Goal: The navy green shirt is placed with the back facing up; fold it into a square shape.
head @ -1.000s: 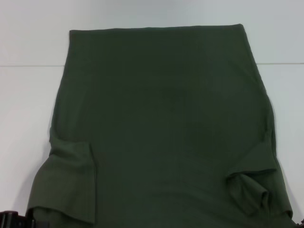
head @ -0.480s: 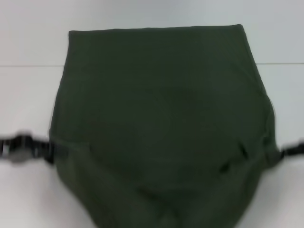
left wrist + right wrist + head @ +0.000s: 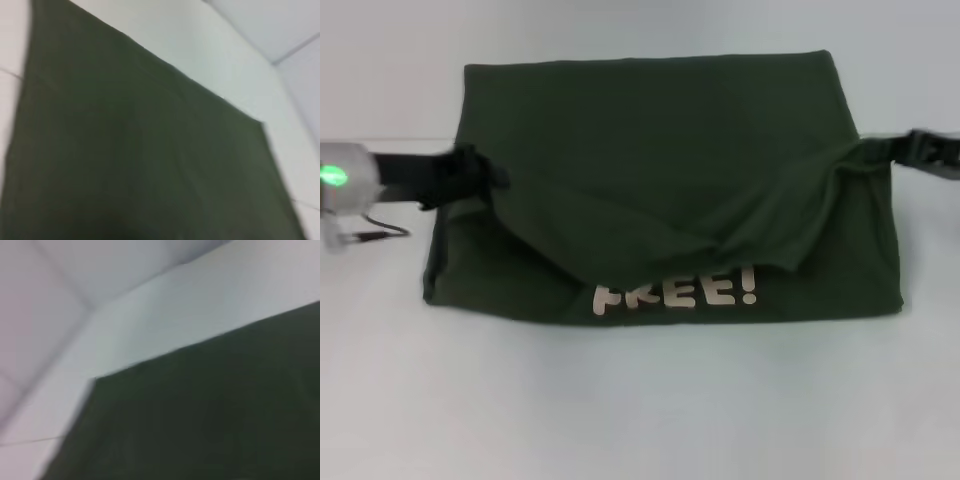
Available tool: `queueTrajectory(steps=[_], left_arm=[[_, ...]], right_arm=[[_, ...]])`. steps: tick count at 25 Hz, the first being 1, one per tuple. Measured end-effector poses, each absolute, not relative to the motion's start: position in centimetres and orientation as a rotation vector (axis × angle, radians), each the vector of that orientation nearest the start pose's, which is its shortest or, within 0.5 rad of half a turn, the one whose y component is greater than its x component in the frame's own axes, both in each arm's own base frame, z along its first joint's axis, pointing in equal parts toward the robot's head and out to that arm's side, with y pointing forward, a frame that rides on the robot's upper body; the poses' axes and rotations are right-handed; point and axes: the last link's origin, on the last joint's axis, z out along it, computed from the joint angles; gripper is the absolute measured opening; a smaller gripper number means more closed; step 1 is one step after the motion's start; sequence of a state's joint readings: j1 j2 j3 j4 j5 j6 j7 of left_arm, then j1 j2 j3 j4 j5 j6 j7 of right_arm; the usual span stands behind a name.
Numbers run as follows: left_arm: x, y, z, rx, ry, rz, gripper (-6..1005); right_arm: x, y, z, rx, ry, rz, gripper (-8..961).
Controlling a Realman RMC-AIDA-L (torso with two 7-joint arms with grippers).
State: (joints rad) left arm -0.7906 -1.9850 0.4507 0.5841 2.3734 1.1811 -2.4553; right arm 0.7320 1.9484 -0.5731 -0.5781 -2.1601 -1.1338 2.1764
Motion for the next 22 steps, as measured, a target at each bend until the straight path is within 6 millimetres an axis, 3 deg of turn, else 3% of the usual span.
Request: queueTrajectory(steps=[3, 7, 15, 22], left_arm=[[-26.4, 43.9, 2.1, -1.926, -1.691, -0.508, 42], [-26.2, 44.4, 1.7, -1.894, -1.651, -0.486, 43], [-25.7, 45.2, 4.2, -1.808, -1.585, -0.571, 45], [-24.9, 46.2, 3.5, -1.804, -1.549, -0.551, 47]], right_arm=[[27.5, 44.5, 3.1, -2.039, 1.375, 0.467, 56], [26.7, 45.4, 0.6, -2.02, 1.246, 0.34, 56], [23.7, 47.7, 2.4, -2.007, 1.124, 0.39, 69], [22.0, 49.5, 2.7, -1.974, 1.045, 0.368, 80]])
